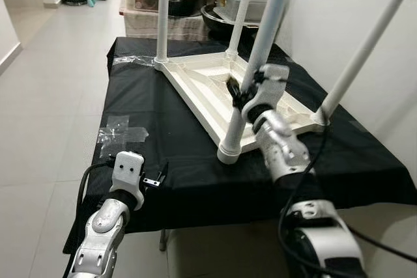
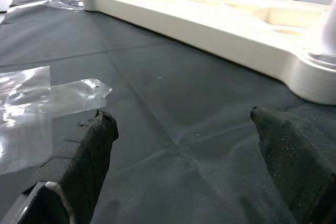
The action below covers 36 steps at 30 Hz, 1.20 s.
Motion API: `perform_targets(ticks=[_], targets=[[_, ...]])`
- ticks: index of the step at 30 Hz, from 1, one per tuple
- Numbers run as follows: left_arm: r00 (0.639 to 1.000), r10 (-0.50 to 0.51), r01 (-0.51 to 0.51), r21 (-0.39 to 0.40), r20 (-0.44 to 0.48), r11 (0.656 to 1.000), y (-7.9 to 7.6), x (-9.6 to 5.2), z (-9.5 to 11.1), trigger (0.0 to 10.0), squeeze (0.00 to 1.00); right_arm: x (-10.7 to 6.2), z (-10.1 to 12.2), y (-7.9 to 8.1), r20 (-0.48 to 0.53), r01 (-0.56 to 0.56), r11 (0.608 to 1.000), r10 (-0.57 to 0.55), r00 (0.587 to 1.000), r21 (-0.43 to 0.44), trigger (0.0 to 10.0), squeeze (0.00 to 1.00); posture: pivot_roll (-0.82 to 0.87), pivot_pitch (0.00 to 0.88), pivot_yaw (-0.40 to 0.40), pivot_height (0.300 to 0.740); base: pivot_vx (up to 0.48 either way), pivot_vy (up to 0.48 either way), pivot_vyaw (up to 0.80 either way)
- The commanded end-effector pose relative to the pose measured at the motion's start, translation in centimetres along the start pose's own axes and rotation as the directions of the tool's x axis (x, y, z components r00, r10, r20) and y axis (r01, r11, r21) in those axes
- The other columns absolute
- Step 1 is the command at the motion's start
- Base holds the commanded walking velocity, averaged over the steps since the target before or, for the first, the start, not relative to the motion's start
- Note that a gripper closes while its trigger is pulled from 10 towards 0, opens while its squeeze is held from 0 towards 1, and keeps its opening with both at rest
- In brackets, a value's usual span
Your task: Building children table
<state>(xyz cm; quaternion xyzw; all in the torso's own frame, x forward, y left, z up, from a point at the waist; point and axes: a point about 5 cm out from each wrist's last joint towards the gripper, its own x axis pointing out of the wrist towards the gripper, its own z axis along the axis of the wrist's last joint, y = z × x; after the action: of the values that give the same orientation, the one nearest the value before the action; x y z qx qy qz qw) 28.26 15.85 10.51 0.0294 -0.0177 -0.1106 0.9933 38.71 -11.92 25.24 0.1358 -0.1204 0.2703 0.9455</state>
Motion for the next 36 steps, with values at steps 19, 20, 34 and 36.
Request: perform_targets(ticks=[19, 20, 34, 36], targets=[[1.000, 0.011, -0.011, 0.014, -0.014, 1.000, 0.3, -0.5, -0.4, 10.0, 0.00, -1.5, -5.7, 6.8, -0.246, -0.775, 0.628, 0.765, 0.595, 0.078, 0.0, 0.00, 0.07, 0.000, -0.171, 0.740, 0.000, 0.000, 0.00], [1.000, 0.010, -0.010, 0.013, -0.015, 1.000, 0.2, -0.4, -0.4, 10.0, 0.00, -1.1, -6.3, 5.6, -0.285, -0.679, 0.733, 0.661, 0.695, 0.043, 0.0, 0.00, 0.07, 0.000, -0.171, 0.740, 0.000, 0.000, 0.00], [1.000, 0.004, -0.004, 0.003, -0.017, 1.000, -0.1, -0.4, -0.5, 10.0, 0.00, -6.5, -11.7, -4.3, -0.391, 0.550, 0.768, -0.641, 0.661, -0.329, 0.0, 0.00, 0.06, 0.000, -0.159, 0.740, 0.000, 0.000, 0.00], [1.000, 0.005, -0.005, 0.003, -0.017, 1.000, -0.1, -0.4, -0.5, 10.0, 0.00, -7.5, -11.9, -4.8, -0.368, 0.612, 0.708, -0.706, 0.605, -0.352, 0.0, 0.00, 0.06, 0.000, -0.157, 0.740, 0.000, 0.000, 0.00]])
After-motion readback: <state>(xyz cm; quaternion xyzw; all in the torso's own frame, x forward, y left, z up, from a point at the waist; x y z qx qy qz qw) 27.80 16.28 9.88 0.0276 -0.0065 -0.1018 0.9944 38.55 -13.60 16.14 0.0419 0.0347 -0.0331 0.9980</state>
